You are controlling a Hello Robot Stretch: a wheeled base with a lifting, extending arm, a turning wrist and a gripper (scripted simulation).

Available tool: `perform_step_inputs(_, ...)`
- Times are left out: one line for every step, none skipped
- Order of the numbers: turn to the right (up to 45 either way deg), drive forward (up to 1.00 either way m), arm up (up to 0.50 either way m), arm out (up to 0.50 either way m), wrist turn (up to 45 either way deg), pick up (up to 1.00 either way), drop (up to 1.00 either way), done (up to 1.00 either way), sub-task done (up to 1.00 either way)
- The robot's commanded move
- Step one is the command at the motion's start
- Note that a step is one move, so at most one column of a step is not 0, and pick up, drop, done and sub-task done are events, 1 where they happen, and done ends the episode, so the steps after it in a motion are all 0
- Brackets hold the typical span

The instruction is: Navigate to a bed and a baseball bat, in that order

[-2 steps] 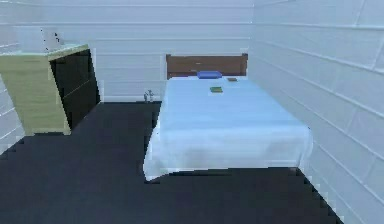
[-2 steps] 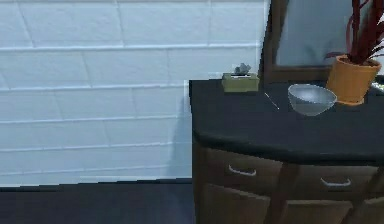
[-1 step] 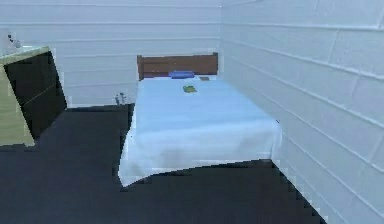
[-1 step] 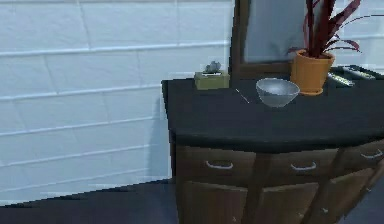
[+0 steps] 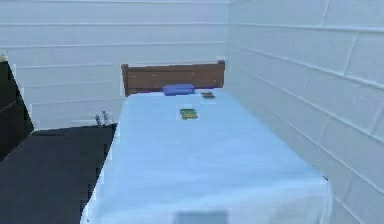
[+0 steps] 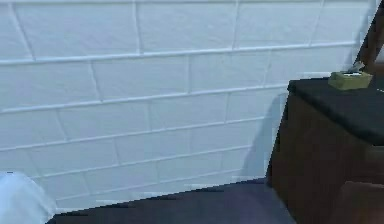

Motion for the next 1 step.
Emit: perform_step_inputs(0.0, 0.0, 0.0, 0.0, 0.0, 0.0, 0.0, 0.0, 1.0)
